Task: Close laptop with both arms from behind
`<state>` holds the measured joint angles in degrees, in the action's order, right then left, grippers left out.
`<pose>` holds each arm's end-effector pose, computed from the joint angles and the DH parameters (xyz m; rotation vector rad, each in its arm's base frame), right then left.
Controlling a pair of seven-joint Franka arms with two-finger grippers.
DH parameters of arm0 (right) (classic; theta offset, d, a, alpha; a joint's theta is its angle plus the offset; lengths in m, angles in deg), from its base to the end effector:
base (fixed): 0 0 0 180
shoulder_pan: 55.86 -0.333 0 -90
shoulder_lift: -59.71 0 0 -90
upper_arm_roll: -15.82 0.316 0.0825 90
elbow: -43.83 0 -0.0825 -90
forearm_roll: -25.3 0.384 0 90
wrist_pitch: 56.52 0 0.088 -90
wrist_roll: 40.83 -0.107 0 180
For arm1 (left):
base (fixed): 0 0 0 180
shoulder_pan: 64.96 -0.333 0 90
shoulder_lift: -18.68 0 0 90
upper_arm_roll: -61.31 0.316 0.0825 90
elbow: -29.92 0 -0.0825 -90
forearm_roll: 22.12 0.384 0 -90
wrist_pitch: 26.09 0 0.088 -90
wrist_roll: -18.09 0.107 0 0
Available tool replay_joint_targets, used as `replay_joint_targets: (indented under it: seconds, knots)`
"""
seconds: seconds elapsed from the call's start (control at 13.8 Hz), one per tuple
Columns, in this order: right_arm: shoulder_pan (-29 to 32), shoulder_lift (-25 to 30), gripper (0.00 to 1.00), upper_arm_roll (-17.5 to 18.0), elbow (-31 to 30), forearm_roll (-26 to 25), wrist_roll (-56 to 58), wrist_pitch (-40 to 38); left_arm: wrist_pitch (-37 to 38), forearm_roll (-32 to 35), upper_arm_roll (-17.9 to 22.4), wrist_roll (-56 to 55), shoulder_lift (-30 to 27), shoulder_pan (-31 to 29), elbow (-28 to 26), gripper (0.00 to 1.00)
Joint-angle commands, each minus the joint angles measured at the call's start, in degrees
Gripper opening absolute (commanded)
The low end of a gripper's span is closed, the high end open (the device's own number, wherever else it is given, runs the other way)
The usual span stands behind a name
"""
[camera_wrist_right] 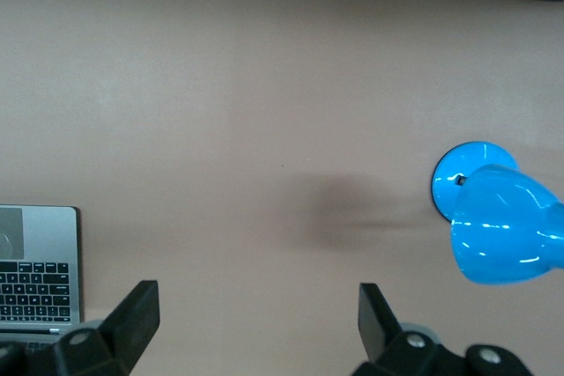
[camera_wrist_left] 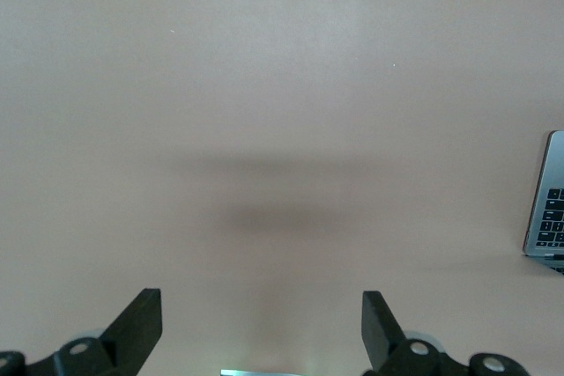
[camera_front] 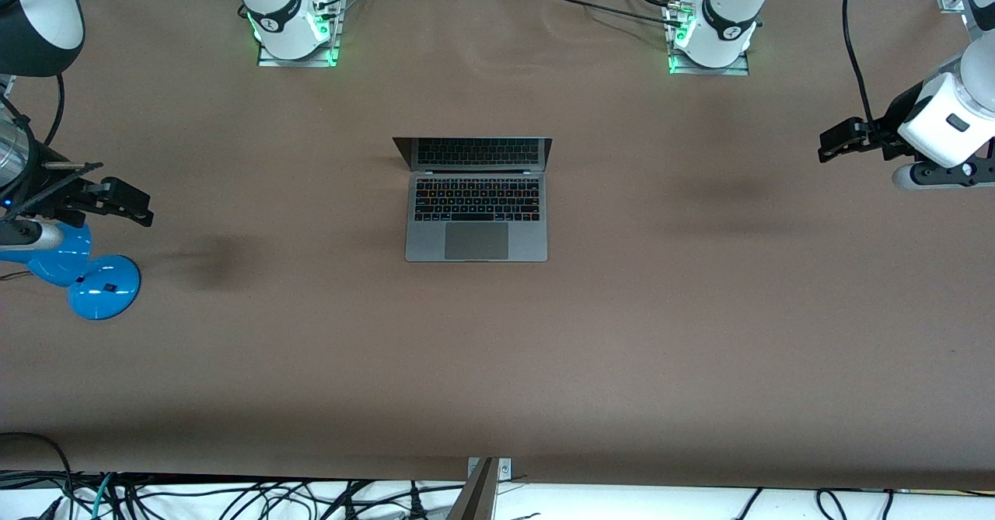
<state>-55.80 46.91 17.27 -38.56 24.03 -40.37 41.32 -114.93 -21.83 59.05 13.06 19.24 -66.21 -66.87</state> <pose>0.6331 0.0116 0.5675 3.1242 0.0532 0.0726 0.5481 -0.0090 0.5620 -3.1186 -0.1090 0.2315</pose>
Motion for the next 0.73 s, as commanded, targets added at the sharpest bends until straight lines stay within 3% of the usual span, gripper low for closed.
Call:
replay_joint_targets:
  seconds: [0.0, 0.44, 0.65]
  knots:
    - [0.4, 0.9, 1.00, 0.3, -0.1, 0.2, 0.7, -1.2, 0.8, 0.4, -0.3, 1.4, 2.1, 0.0, 1.9, 1.00]
    - [-0.4, 0.0, 1.00, 0.8, -0.1, 2.4, 0.6, -4.6, 1.3, -3.4, -1.0, 0.5, 3.2, 3.9, 2.0, 1.00]
    - [-1.4, -0.5, 1.00, 0.8, -0.5, 3.5, 0.6, -5.3, 1.3, -5.0, -4.8, -2.1, 3.4, 4.2, 2.0, 1.00]
